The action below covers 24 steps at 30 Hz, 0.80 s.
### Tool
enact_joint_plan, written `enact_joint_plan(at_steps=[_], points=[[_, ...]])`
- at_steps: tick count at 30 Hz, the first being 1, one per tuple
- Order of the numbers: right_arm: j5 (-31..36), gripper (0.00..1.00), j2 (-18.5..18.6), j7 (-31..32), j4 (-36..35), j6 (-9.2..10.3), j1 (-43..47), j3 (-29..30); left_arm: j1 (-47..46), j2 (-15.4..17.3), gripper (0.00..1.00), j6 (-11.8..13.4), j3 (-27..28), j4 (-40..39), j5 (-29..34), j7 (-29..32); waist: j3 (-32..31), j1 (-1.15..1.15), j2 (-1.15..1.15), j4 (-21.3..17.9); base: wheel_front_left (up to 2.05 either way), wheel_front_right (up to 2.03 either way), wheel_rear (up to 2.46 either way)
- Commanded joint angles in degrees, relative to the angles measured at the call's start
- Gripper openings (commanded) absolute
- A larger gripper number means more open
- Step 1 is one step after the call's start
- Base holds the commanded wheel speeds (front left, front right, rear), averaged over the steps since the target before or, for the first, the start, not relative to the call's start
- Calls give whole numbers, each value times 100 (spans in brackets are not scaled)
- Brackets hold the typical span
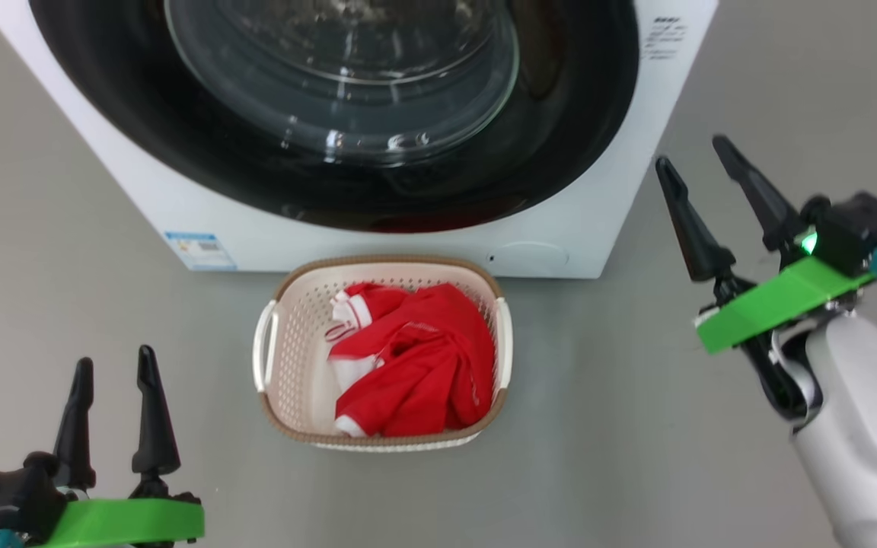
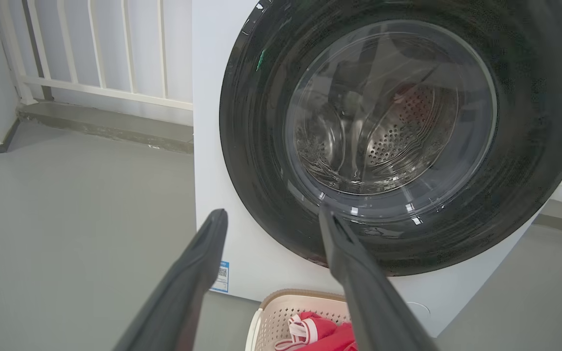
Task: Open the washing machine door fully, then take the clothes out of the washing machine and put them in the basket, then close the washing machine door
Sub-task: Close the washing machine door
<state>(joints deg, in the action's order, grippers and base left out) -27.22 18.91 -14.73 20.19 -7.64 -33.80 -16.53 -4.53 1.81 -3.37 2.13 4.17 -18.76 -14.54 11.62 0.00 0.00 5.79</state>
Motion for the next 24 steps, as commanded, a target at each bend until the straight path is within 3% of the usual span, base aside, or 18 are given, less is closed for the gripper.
enact_joint_plan(at_steps=[1, 24], points=[[69, 100, -69, -27, -192, 15, 195, 5, 0, 107, 100, -54, 209, -113, 45, -46, -180, 0, 0, -157, 0, 0, 0], [254, 100, -371, -27, -612, 15, 1506, 552, 308, 263, 100, -196, 42, -145, -177, 71, -601, 0, 0, -435, 0, 0, 0]])
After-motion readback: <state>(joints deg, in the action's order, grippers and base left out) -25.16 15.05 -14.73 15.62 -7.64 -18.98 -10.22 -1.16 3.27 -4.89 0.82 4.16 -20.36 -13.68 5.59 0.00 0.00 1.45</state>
